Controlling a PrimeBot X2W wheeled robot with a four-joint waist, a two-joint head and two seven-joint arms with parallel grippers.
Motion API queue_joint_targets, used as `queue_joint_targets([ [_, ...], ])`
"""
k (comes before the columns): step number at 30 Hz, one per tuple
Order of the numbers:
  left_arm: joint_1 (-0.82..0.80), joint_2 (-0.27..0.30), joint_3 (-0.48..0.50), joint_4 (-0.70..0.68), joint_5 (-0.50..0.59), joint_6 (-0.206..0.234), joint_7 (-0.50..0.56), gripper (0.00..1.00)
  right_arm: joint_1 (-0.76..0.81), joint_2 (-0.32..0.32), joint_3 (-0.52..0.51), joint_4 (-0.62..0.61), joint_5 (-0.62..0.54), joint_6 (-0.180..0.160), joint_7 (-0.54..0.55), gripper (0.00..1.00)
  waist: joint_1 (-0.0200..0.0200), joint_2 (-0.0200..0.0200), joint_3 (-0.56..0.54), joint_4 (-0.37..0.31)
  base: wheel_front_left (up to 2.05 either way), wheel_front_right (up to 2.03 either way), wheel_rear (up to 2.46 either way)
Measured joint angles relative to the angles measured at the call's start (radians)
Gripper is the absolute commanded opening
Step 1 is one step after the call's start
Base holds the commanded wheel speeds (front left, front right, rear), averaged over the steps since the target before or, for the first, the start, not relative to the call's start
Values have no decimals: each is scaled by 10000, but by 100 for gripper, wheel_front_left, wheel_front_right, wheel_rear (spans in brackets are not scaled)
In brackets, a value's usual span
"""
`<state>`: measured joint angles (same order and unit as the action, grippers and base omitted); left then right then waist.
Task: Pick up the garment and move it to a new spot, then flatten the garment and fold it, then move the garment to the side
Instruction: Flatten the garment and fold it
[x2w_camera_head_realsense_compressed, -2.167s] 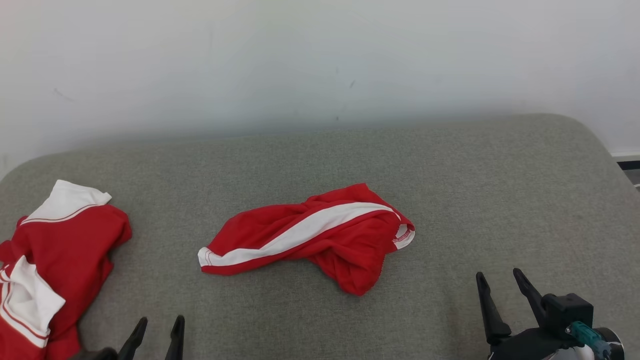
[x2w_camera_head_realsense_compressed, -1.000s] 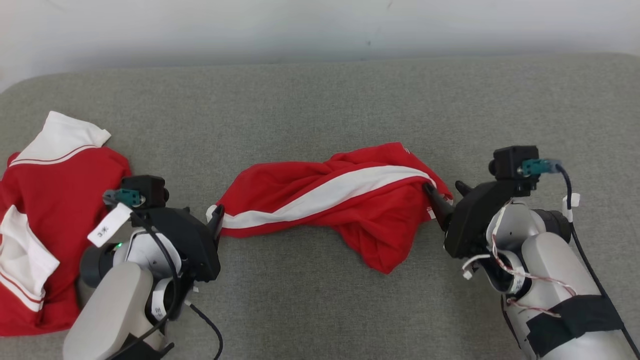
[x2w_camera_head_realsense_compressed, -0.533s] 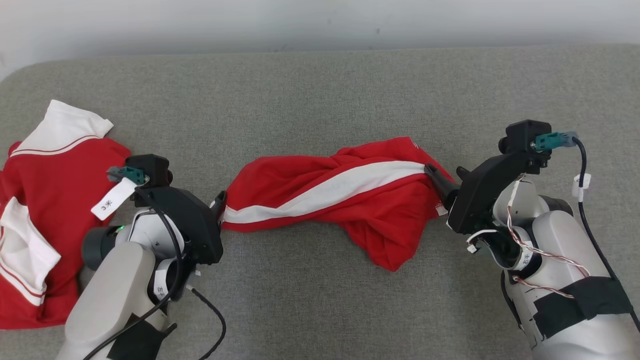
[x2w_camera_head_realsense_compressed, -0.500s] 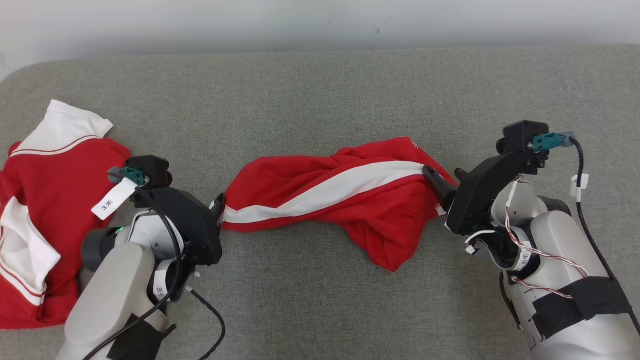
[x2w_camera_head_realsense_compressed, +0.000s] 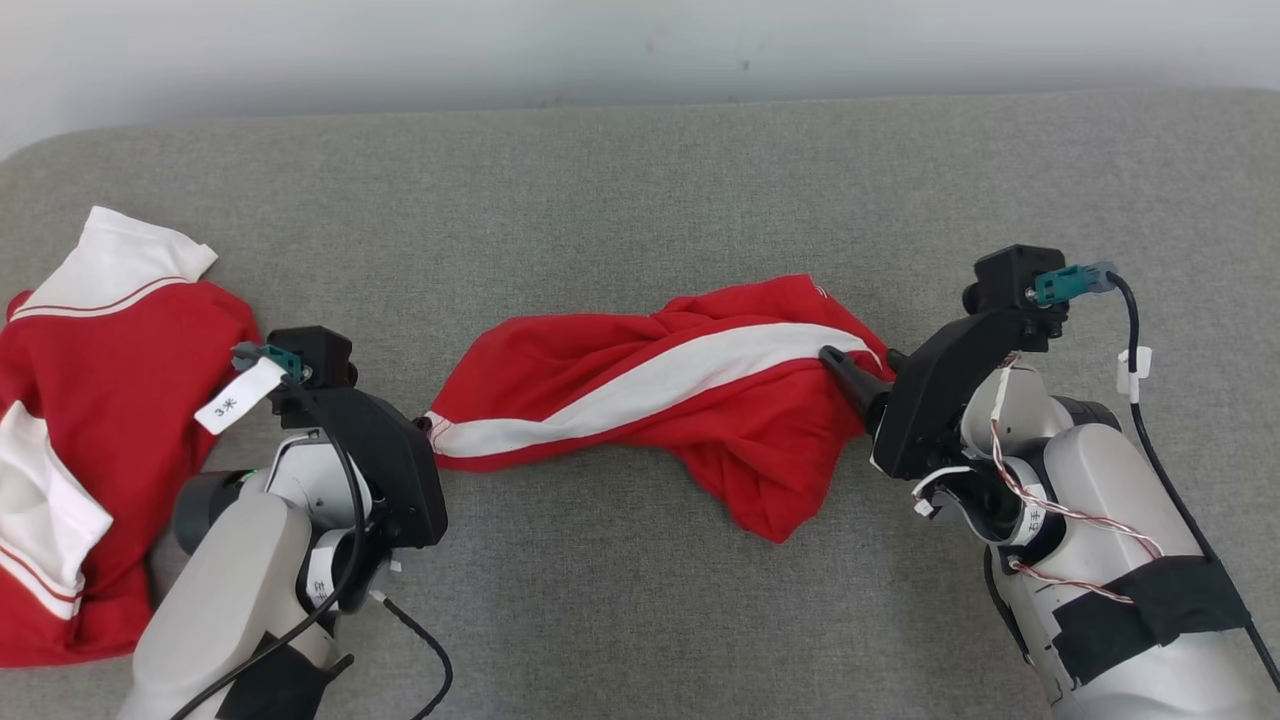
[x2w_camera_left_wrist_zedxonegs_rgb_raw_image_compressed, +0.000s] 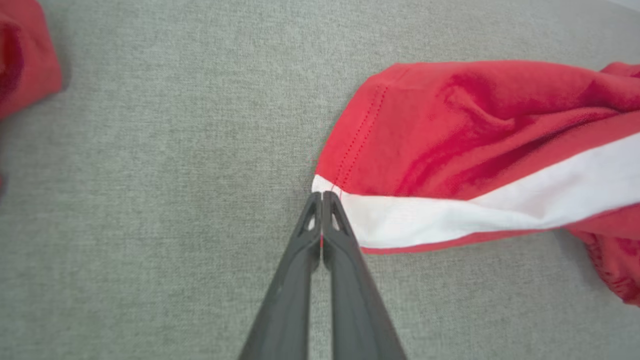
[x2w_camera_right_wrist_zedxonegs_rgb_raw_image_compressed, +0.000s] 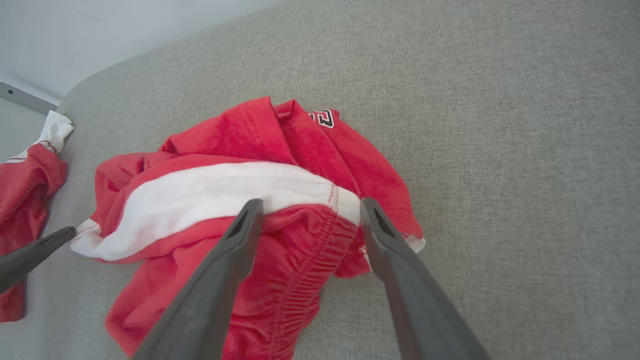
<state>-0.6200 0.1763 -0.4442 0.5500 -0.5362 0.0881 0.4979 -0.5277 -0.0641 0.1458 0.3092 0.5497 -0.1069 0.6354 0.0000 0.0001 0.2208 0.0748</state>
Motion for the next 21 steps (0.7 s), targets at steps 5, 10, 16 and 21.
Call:
queue_joint_targets([
  [5,0,-19,2,90,-17,-8,48,0,-42,10,224,-194,48,-82,176,100,0,0,52,-59,0,0,0],
  [10,-4,-82,-15,102,-27,-23,92,0,-267,10,454,-109,441,-167,217,100,-1,0,124,-50,0,0,0],
  [16,-19,-174,-146,94,-27,-96,125,0,-415,12,504,222,683,-176,144,100,-1,0,247,13,0,0,0],
  [21,-117,-201,-192,119,-27,-182,132,0,-571,10,316,646,750,-176,-123,45,0,0,392,114,0,0,0],
])
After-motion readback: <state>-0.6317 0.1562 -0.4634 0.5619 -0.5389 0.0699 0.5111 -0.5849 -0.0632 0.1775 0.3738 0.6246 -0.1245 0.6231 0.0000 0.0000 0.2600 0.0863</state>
